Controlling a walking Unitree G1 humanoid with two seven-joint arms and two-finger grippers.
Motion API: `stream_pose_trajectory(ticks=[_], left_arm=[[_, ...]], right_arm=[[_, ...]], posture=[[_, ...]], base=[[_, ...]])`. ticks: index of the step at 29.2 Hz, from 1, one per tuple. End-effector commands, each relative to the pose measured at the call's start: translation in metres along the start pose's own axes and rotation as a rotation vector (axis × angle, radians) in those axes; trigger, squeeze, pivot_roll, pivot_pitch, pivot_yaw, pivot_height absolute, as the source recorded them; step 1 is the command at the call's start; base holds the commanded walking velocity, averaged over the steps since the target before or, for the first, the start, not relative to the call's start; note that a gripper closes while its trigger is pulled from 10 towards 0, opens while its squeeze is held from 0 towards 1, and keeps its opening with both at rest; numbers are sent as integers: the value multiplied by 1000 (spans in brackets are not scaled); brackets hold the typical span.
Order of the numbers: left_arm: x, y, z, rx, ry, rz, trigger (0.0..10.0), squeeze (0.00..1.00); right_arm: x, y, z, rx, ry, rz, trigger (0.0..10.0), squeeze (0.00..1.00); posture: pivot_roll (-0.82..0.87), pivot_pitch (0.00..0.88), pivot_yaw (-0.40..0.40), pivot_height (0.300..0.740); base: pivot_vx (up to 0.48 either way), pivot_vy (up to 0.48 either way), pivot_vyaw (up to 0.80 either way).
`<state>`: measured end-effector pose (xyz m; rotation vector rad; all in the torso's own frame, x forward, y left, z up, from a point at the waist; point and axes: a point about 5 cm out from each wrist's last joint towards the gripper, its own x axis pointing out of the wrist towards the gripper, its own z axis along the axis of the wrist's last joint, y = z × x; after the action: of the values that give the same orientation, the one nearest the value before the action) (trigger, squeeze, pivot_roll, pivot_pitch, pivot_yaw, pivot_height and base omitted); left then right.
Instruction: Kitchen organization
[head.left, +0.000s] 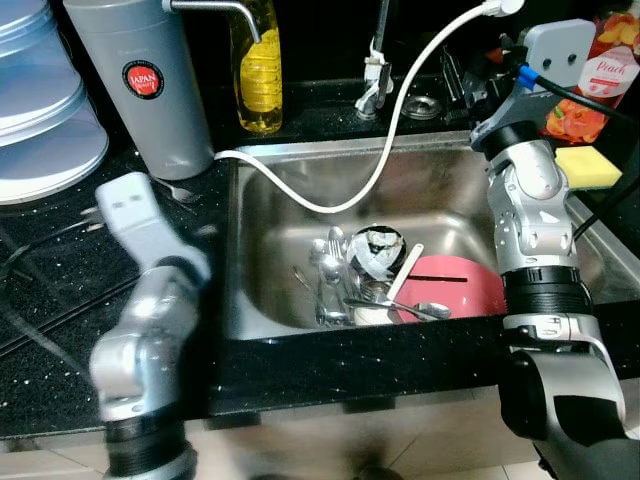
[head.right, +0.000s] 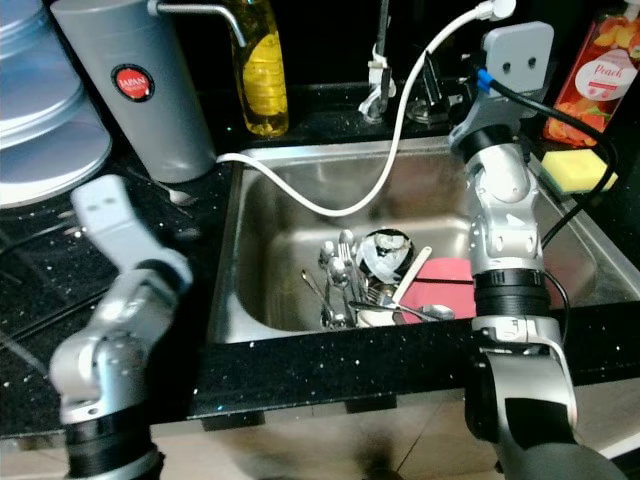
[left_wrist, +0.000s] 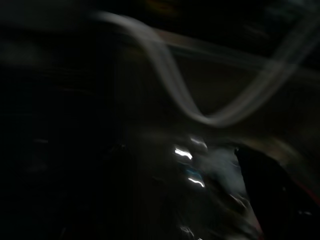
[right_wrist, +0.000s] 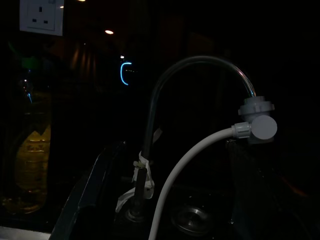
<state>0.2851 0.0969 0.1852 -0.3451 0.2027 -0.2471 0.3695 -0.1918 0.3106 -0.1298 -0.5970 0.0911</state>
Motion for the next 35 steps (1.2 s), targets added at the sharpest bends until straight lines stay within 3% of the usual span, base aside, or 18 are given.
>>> stream_pose_trajectory(ticks=[1,2,4,5,7,9,10,13,15,21,25,29,32,33,35], left_arm=[[0,-7,-11,73,38,-43,10000,0],[-1,-9,-5,176,2,-62,10000,0],[-3,1,27,241,-133,-17,10000,0],[-3,1,27,241,-133,-17,10000,0],[-3,17,58,233,-236,55,10000,0],[-3,17,58,233,-236,55,10000,0],[-4,33,83,217,-294,121,10000,0],[-4,46,100,180,-307,160,10000,0],[1,59,110,96,-280,192,10000,0],[12,79,111,13,-209,240,10000,0],[27,113,99,73,-88,371,10000,0],[32,124,96,133,-64,401,10000,0],[35,127,92,75,-44,381,10000,0],[38,134,88,-21,-25,377,10000,0],[39,137,86,-49,-20,376,10000,0]], right_arm=[[2,1,2,1,-8,4,10000,0],[3,1,2,1,-9,5,10000,0],[3,1,3,1,-10,6,10000,0],[3,1,3,1,-10,6,10000,0],[3,0,3,1,-12,5,10000,0],[3,0,3,1,-12,5,10000,0],[2,0,5,1,-17,4,10000,0],[2,0,7,-1,-23,3,10000,0],[2,-2,11,-3,-36,-1,10000,0],[5,-4,28,-1,-86,-2,10000,0],[6,-9,45,10,-138,-14,10000,0],[5,-9,47,13,-148,-18,10000,0],[4,-8,48,17,-149,-19,10000,0],[2,-7,49,20,-148,-18,10000,0],[1,-7,49,22,-147,-18,10000,0]], posture=[[-51,22,0,740],[-52,22,0,740],[-52,23,0,740],[-52,23,0,740],[-52,23,2,740],[-52,23,2,740],[-56,23,6,740],[-57,23,8,740],[-59,22,13,740],[-70,23,22,740],[-86,25,35,740],[-91,28,39,740],[-94,35,46,740],[-99,40,50,740],[-100,41,51,740]], base=[[0,0,0],[0,0,0],[0,0,0],[0,0,0],[0,0,0],[0,0,0],[0,0,0],[0,0,0],[0,0,0],[0,0,0],[0,0,0],[0,0,0],[0,0,0],[0,0,0],[0,0,0]])
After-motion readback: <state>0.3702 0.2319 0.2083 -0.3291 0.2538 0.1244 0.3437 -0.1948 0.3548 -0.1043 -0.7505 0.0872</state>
